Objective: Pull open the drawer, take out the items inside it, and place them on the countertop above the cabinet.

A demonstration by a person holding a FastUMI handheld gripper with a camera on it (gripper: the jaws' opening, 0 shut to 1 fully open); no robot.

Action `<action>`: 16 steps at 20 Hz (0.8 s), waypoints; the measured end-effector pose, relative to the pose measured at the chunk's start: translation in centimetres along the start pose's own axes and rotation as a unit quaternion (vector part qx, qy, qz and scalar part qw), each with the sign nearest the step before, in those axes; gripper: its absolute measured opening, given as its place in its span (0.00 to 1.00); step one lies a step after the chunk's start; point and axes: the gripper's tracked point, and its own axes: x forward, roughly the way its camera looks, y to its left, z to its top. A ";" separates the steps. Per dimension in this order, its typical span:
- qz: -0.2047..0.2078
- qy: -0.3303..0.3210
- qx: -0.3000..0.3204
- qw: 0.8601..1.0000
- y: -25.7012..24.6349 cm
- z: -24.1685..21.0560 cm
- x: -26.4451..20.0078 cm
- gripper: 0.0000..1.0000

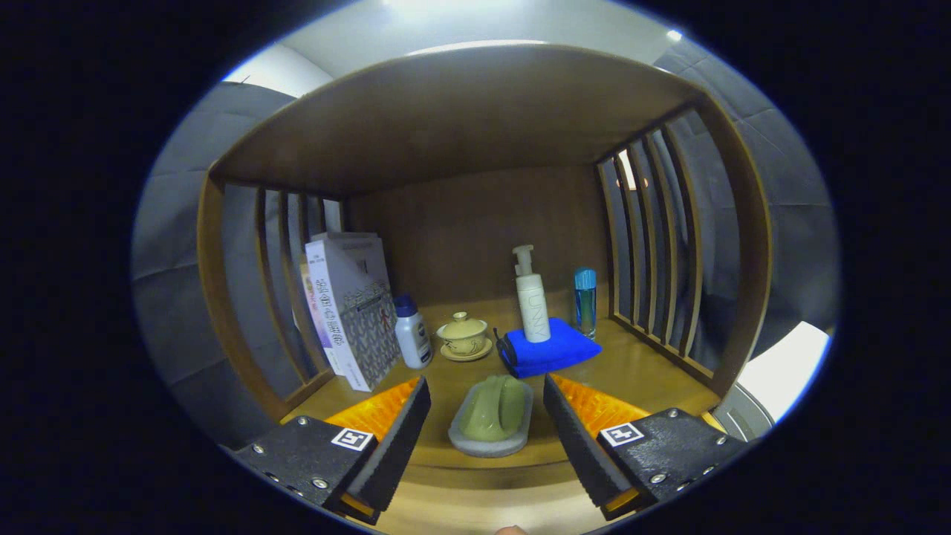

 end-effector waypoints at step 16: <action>0.014 -0.107 -0.032 0.994 1.0 -2.7 -13.1 0.95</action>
